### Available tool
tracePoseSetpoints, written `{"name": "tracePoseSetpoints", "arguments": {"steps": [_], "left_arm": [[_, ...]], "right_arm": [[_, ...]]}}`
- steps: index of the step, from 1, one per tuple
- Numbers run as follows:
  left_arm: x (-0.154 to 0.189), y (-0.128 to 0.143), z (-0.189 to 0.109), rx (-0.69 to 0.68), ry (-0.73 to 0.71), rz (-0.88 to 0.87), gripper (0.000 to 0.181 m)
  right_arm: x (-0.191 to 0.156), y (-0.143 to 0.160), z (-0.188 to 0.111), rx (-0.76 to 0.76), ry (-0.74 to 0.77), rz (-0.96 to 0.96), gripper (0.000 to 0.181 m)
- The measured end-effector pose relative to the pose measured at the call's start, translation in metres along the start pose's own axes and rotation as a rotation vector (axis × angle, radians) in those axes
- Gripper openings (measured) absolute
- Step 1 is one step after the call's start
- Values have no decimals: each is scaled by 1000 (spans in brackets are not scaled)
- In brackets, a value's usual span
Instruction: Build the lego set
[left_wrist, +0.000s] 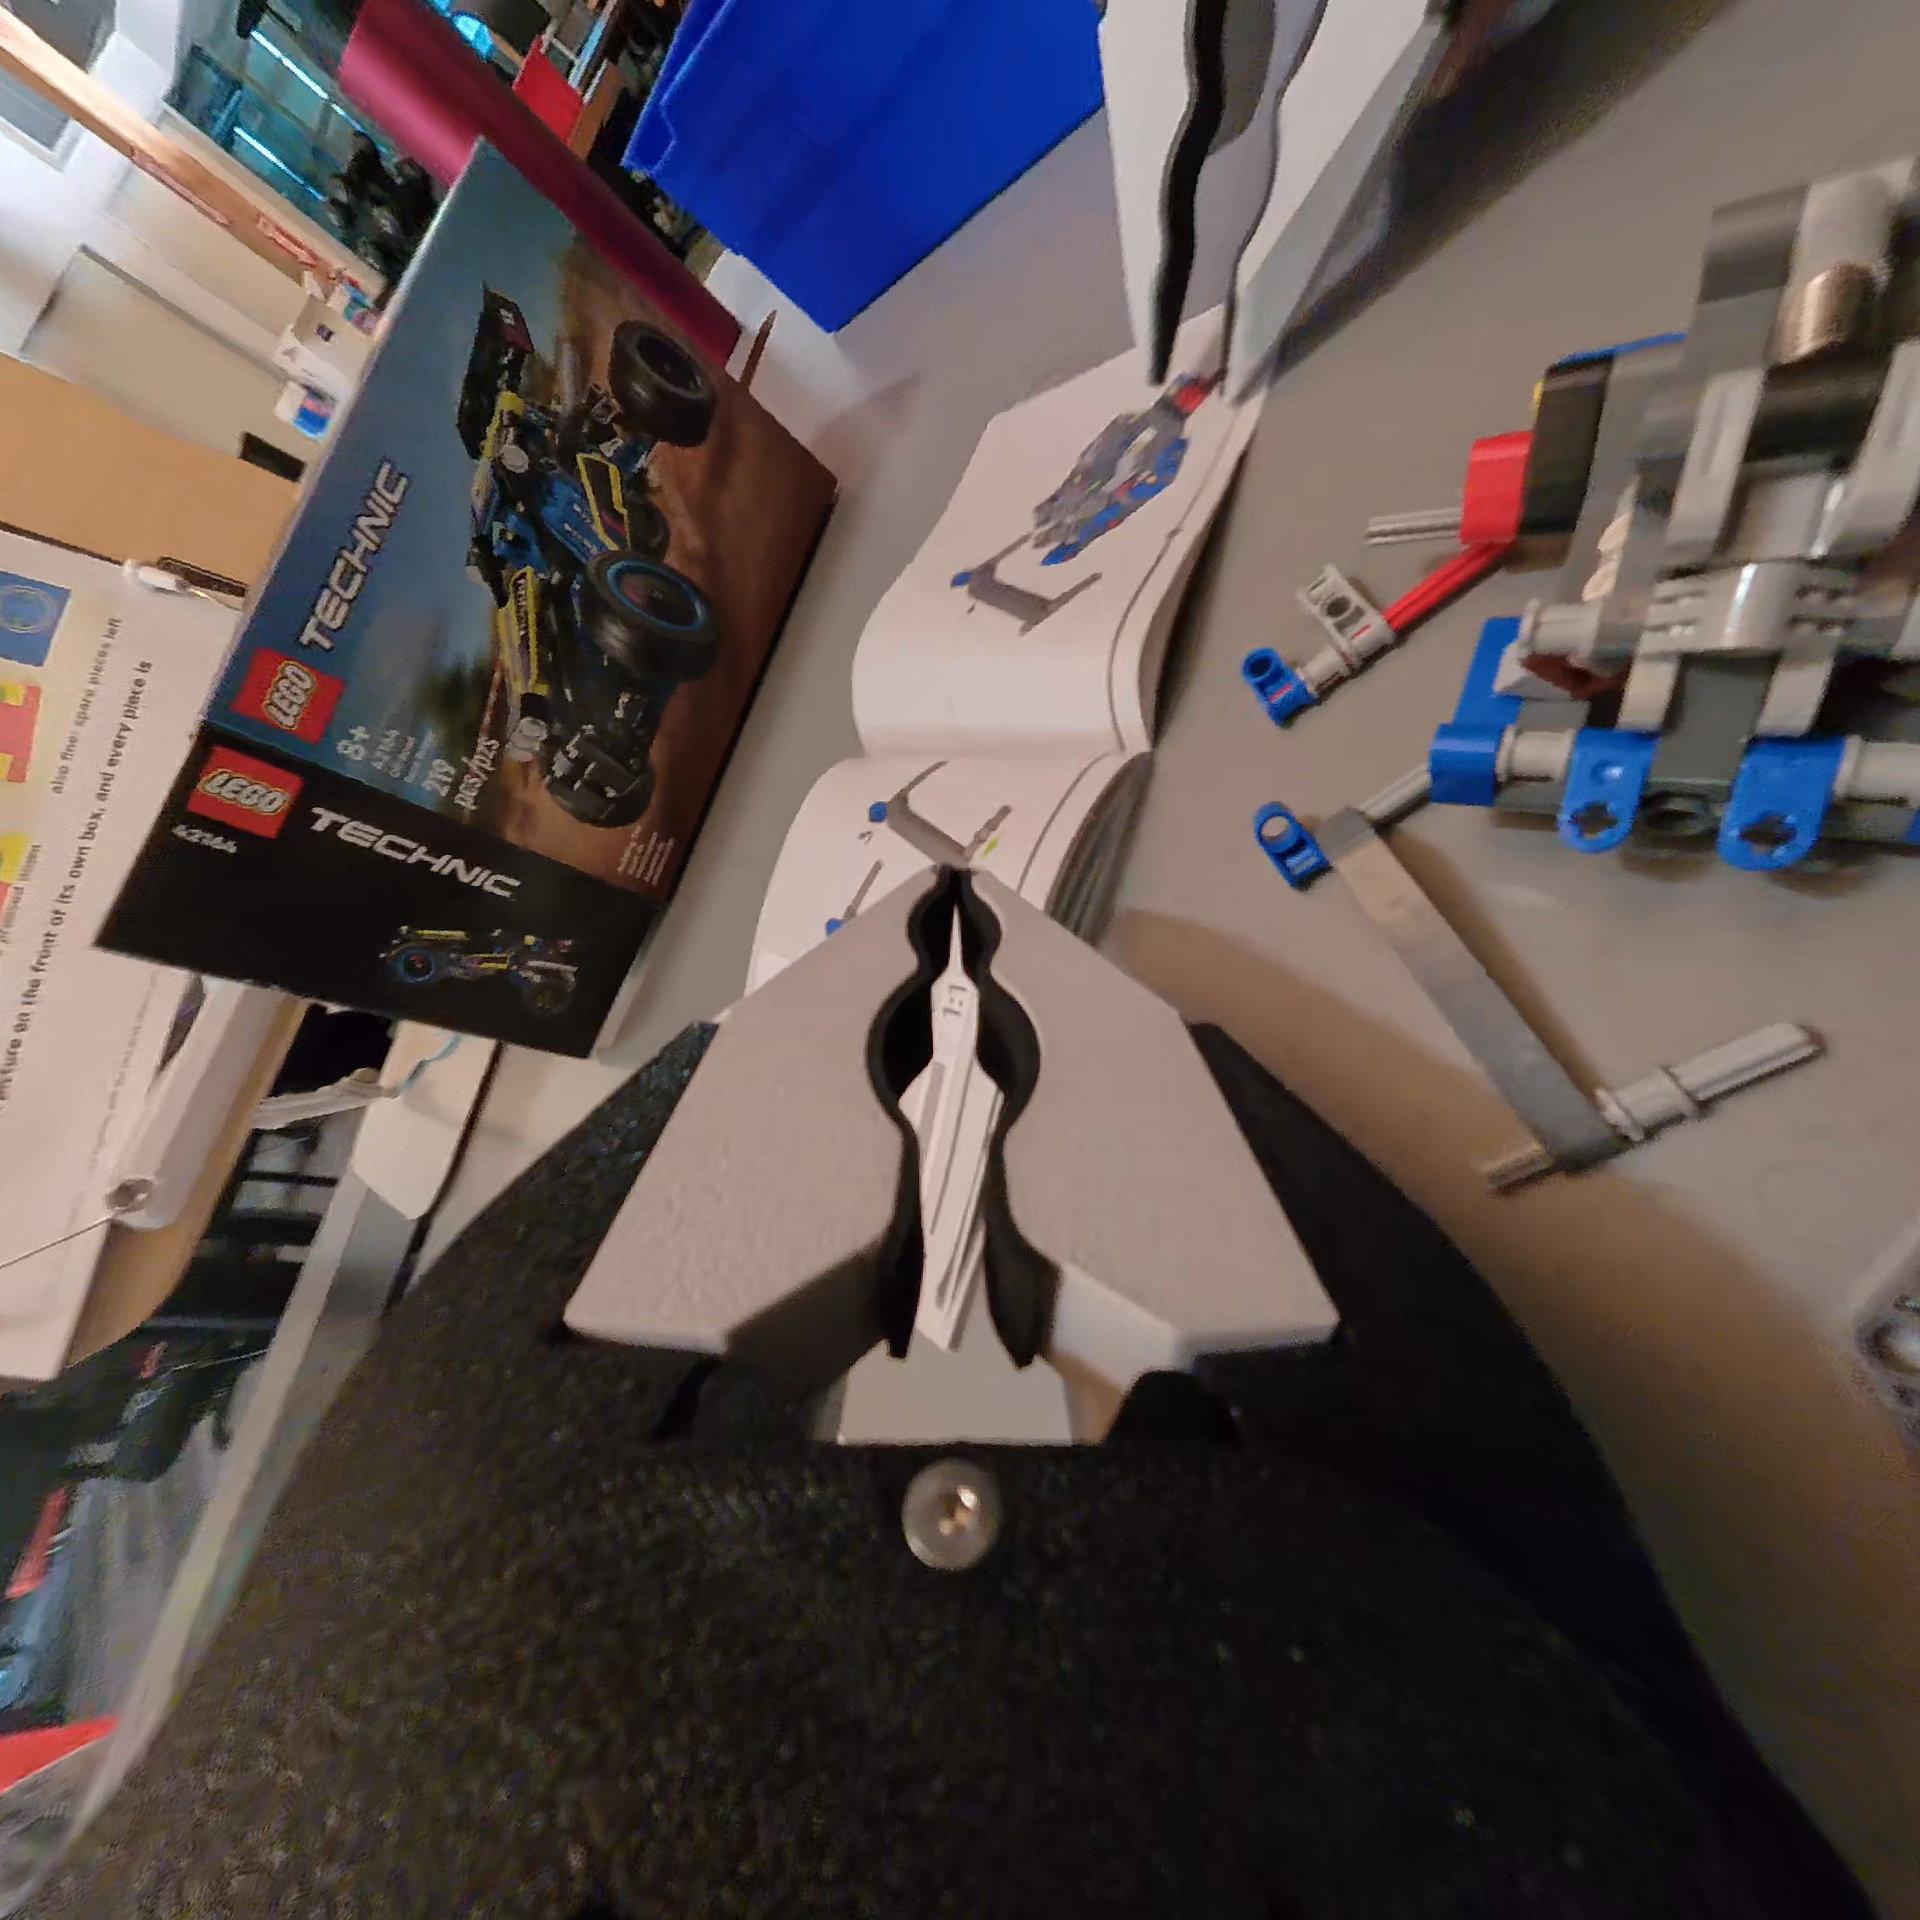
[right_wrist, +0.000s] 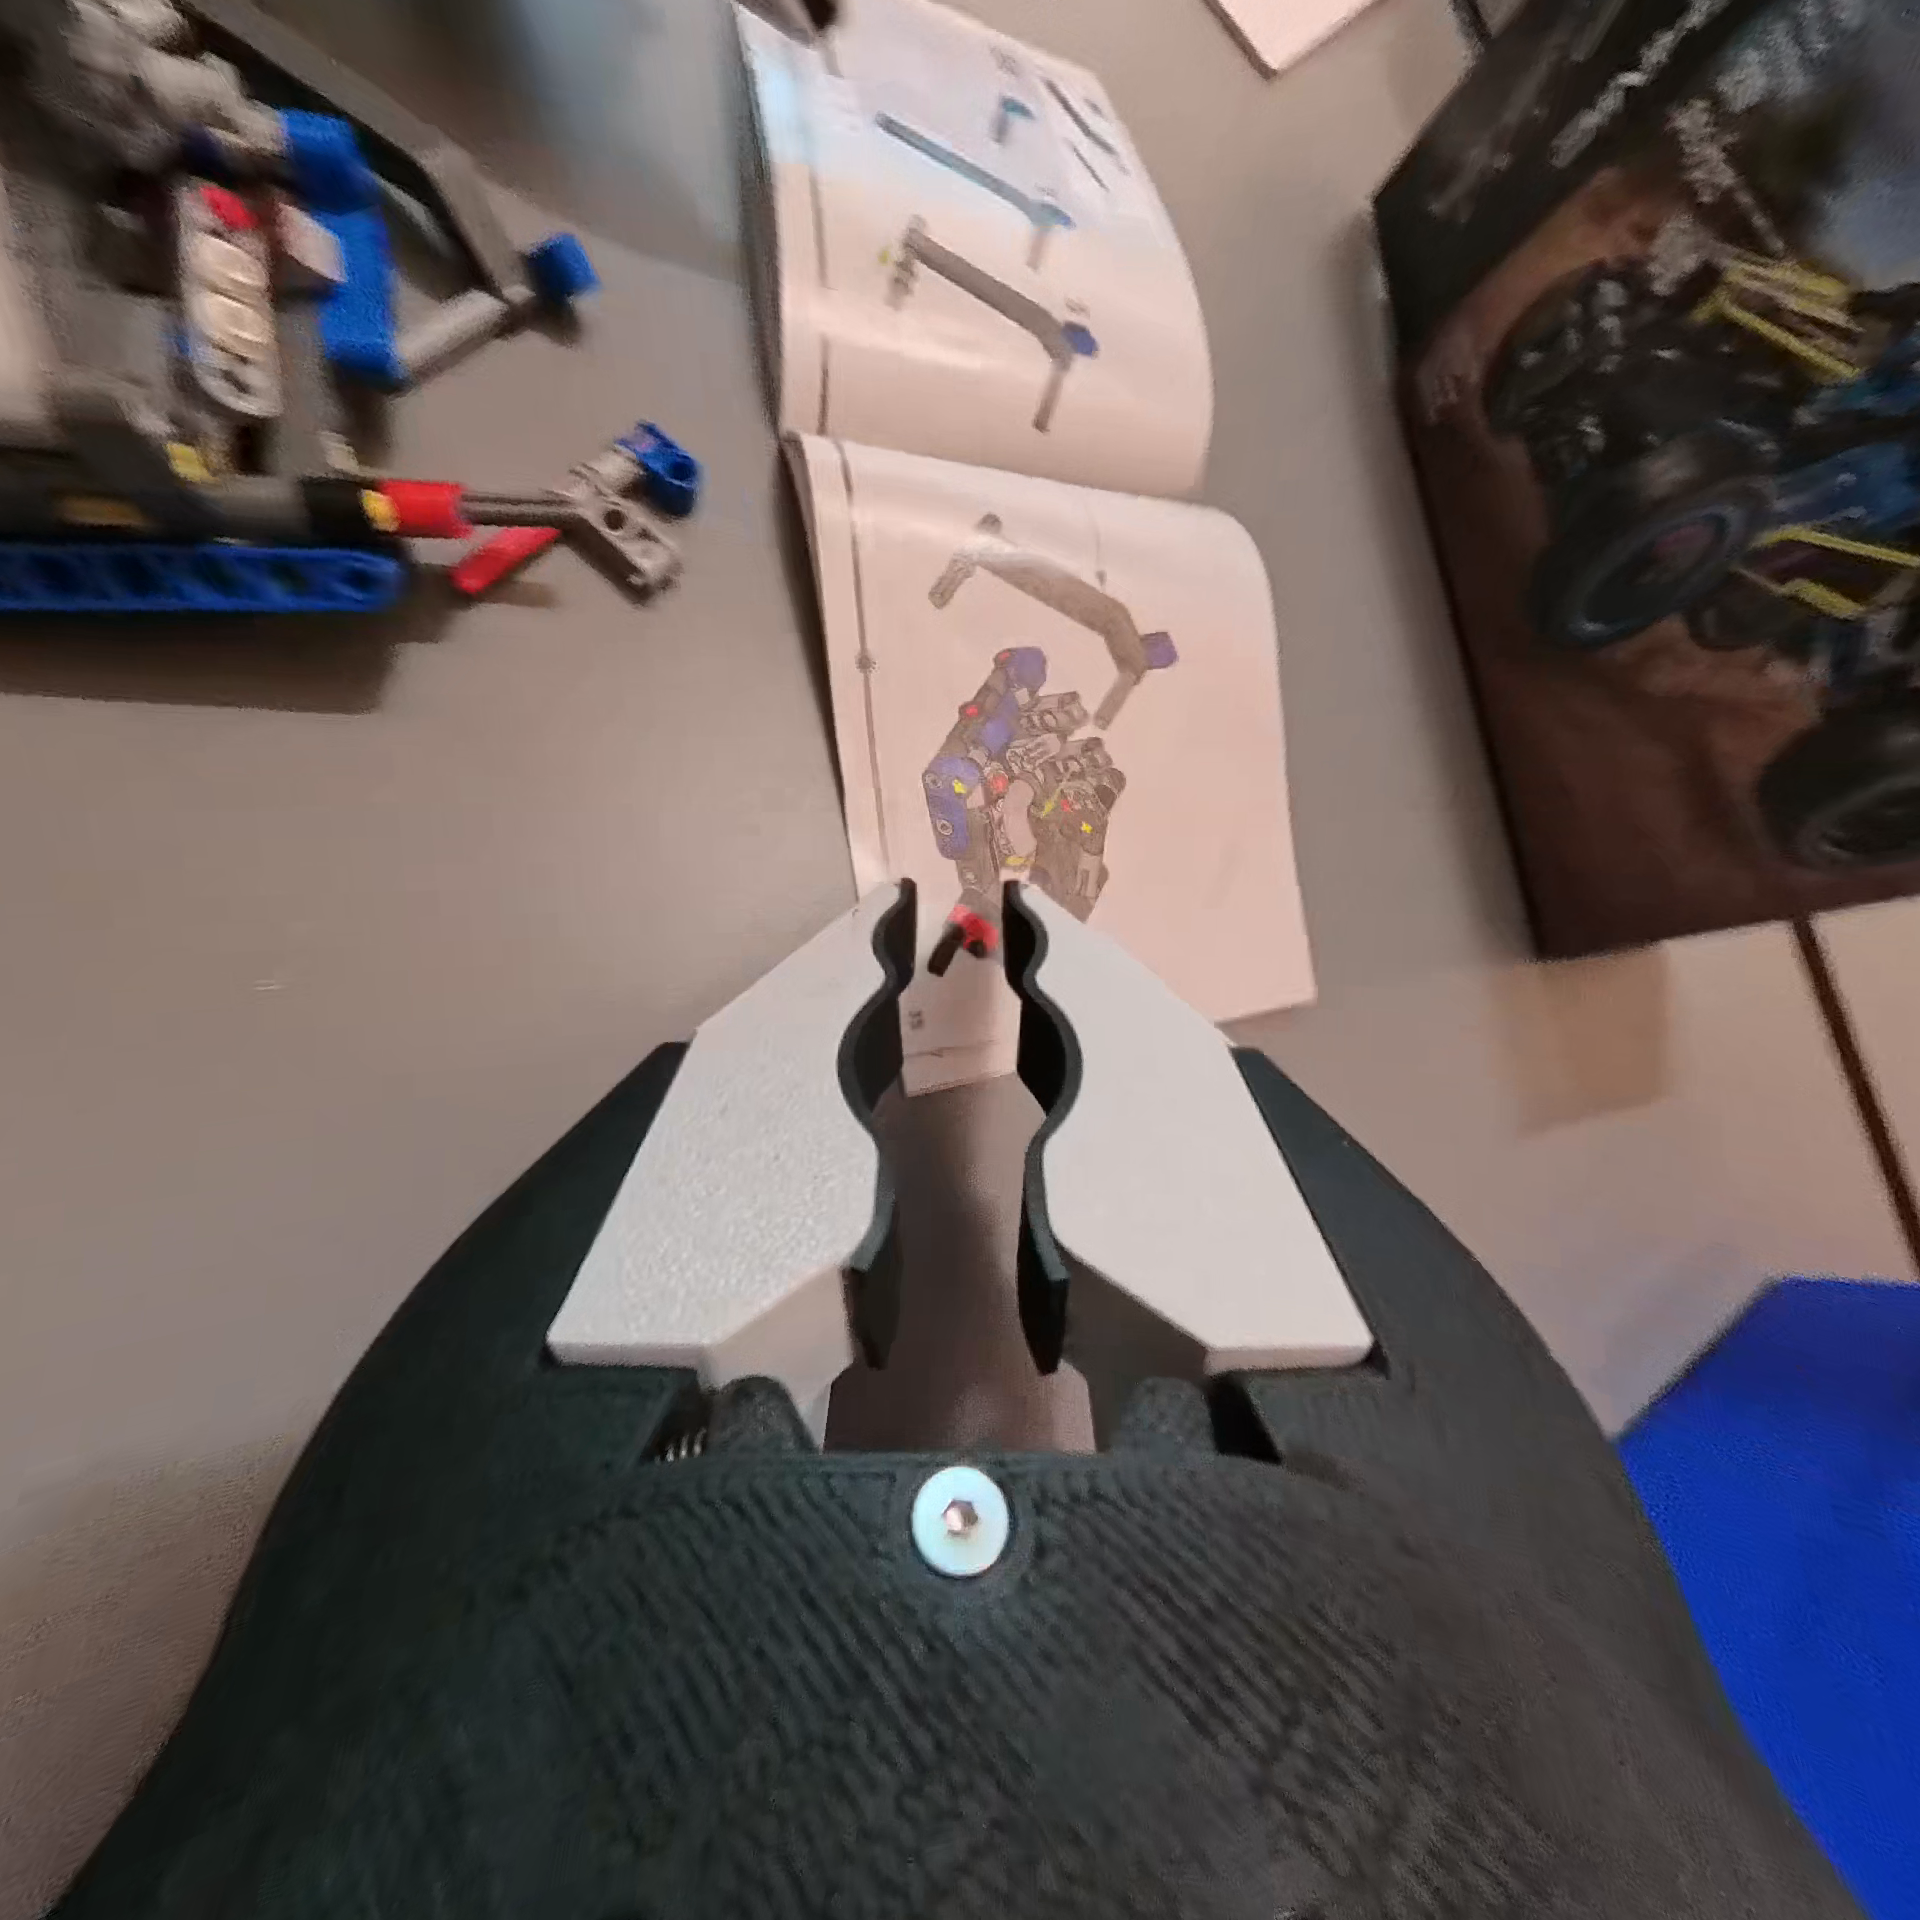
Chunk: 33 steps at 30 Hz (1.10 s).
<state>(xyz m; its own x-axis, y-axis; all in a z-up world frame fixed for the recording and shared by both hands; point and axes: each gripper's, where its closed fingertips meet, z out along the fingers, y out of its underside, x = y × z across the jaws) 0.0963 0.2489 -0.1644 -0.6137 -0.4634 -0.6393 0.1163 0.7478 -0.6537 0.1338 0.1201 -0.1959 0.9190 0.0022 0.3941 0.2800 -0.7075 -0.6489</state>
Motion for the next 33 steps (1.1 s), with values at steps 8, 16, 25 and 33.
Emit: {"name": "tracePoseSetpoints", "arguments": {"steps": [8, 16, 25, 33], "left_arm": [[-10, 4, 0, 0, -47, -36, 0], [-9, 4, 0, -4, -54, -24, 0], [-5, 6, 2, -11, -40, -13, 0], [-2, 5, 2, -15, -32, -1, 0]], "right_arm": [[-14, -47, -23, 233, -58, -37, 25], [-95, -102, -34, 386, -484, 24, 34], [-105, -91, -10, 294, -500, 17, 23], [-91, -101, -12, 350, -445, 84, 20]]}}
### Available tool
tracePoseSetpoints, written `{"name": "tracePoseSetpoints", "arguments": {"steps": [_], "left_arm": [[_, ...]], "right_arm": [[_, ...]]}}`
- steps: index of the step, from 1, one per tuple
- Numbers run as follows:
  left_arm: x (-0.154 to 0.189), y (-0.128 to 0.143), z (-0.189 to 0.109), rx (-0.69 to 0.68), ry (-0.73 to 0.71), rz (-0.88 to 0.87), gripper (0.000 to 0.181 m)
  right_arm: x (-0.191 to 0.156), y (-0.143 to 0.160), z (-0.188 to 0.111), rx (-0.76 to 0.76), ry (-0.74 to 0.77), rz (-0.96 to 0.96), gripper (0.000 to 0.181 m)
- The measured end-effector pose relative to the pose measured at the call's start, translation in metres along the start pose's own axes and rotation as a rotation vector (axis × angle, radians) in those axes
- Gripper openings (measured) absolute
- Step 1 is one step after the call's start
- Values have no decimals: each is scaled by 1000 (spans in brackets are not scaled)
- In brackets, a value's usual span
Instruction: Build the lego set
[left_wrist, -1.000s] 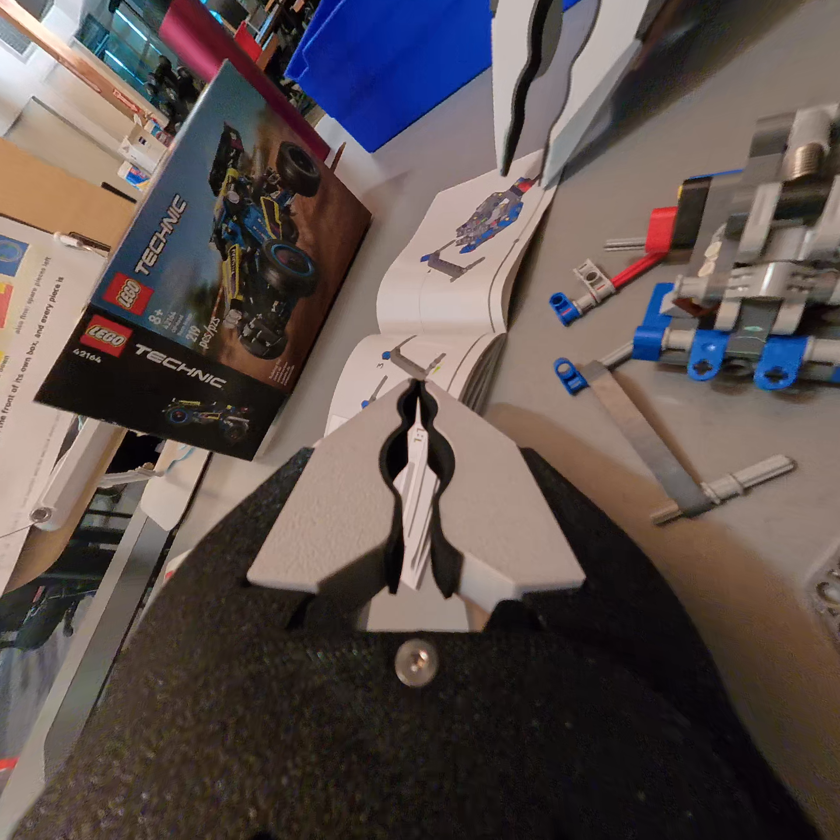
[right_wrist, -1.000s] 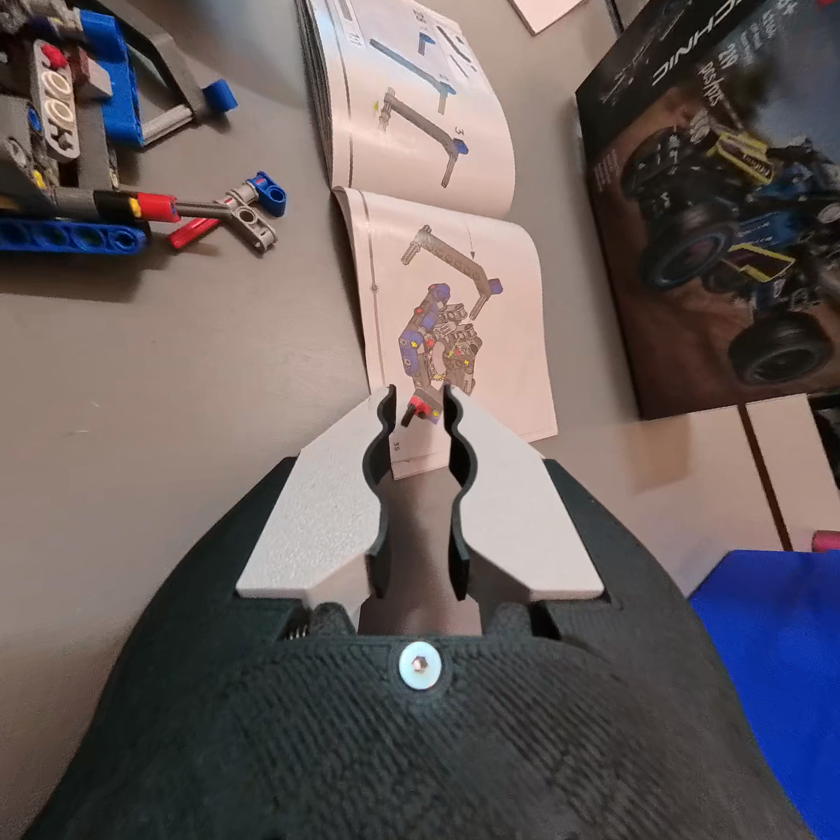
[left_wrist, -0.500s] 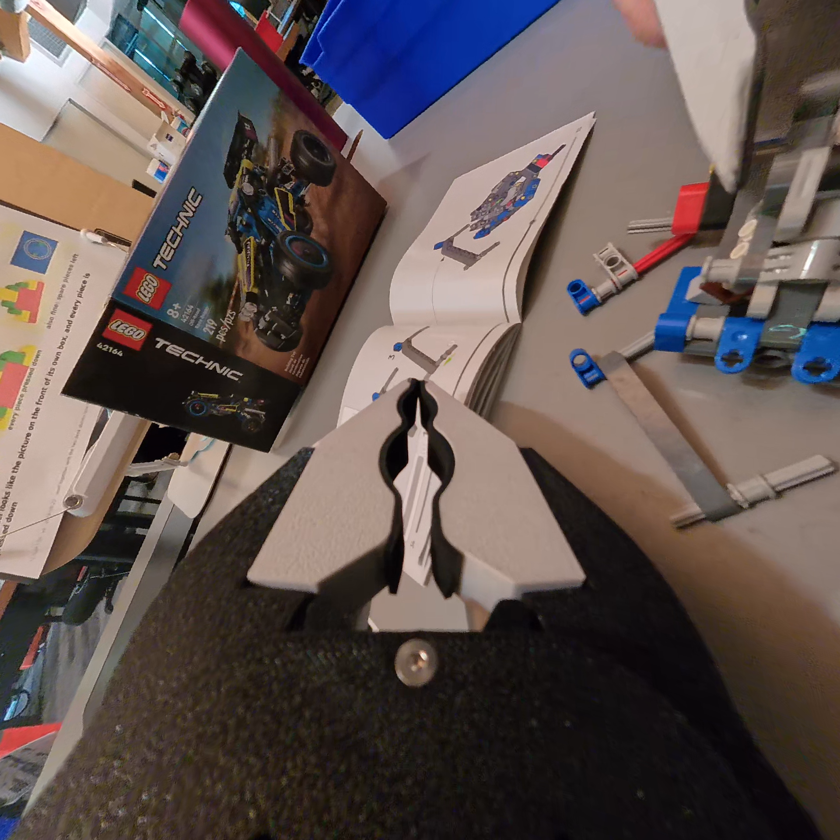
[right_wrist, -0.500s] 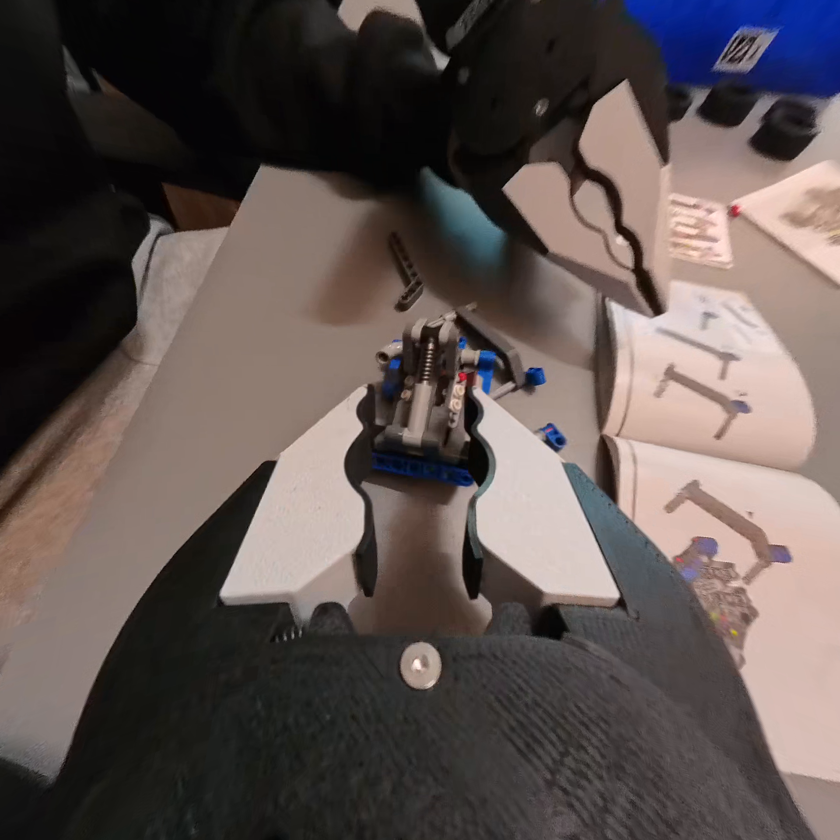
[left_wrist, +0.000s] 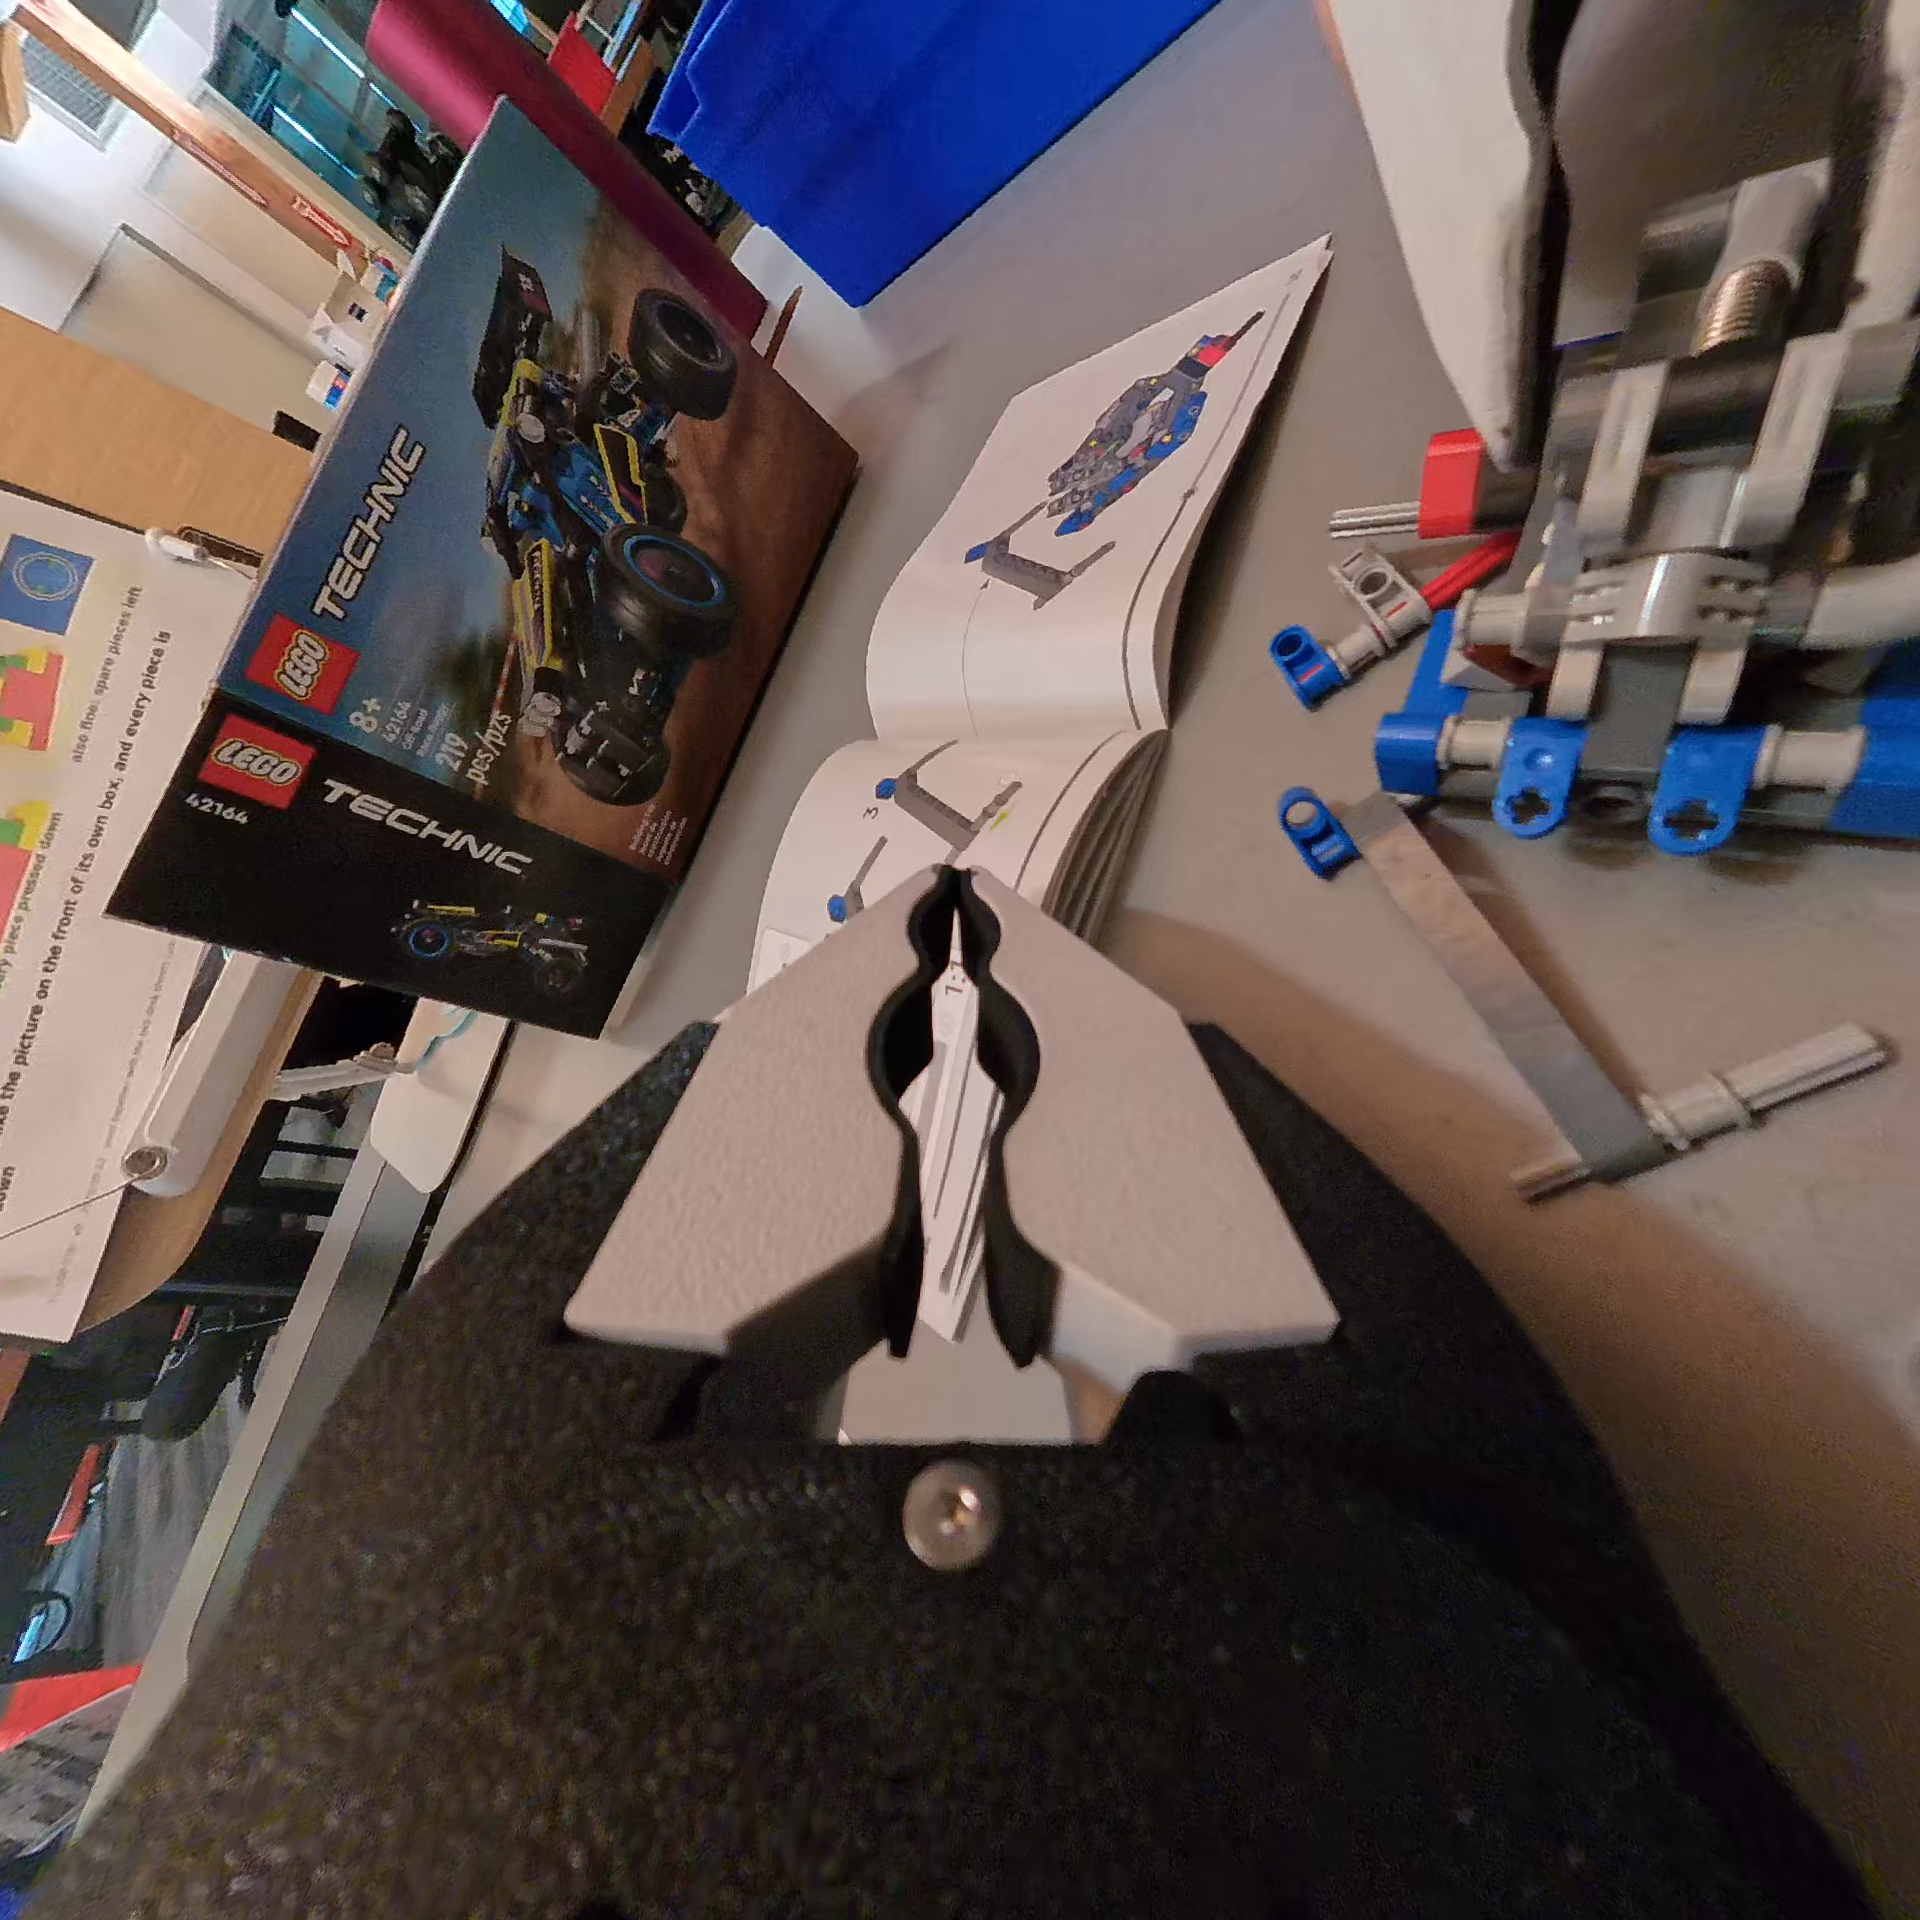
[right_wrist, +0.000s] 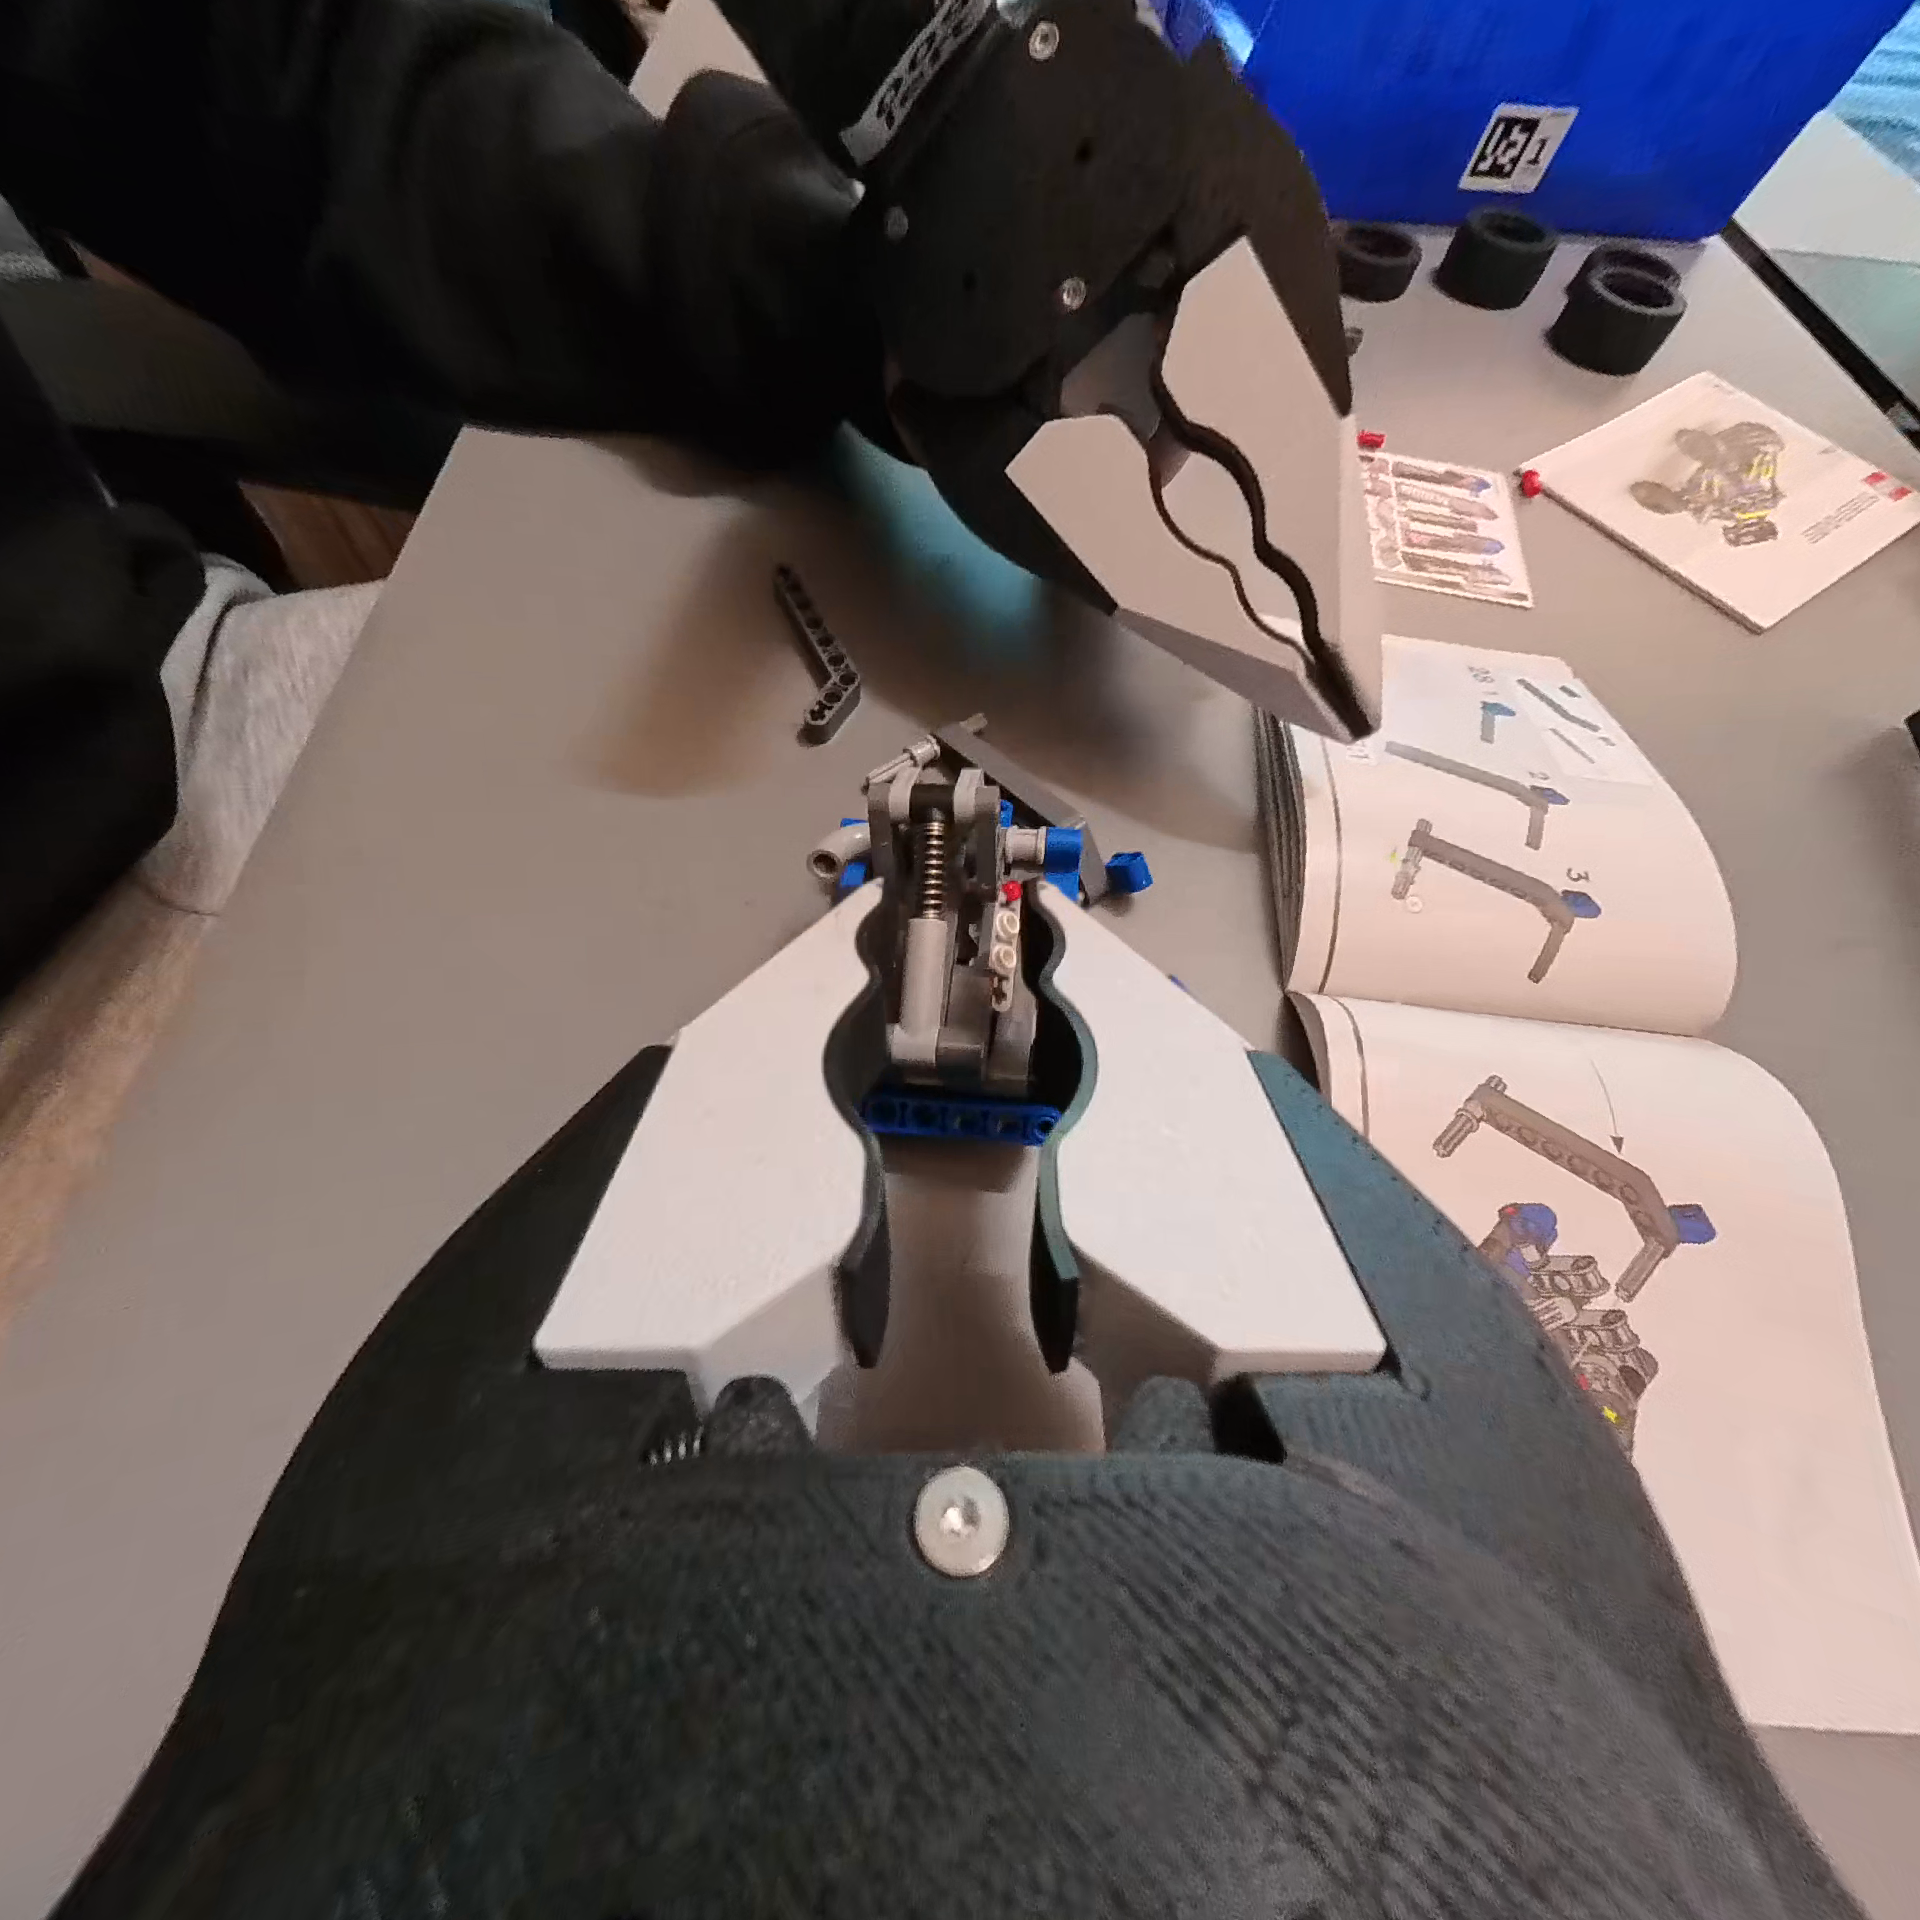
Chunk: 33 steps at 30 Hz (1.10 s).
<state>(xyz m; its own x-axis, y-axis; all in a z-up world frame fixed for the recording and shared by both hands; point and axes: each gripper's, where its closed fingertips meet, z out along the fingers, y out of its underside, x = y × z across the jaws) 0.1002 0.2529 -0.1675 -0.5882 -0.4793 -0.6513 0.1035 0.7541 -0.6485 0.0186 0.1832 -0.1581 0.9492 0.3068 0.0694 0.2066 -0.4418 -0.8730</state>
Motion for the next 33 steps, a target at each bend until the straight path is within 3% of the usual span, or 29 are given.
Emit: {"name": "tracePoseSetpoints", "arguments": {"steps": [5, 15, 21, 33], "left_arm": [[0, 0, 0, 1, 0, 0, 0], [-1, 0, 0, 0, -9, 1, 0], [-9, -2, -3, 10, -51, -4, 0], [-8, 0, -2, 0, -61, 21, 0]], "right_arm": [[-4, 13, 8, -101, -4, -34, 18], [3, 13, 10, -92, 21, -13, 9], [25, -11, -29, 214, 58, 273, 5], [43, -14, -81, 453, 83, 424, 5]]}}
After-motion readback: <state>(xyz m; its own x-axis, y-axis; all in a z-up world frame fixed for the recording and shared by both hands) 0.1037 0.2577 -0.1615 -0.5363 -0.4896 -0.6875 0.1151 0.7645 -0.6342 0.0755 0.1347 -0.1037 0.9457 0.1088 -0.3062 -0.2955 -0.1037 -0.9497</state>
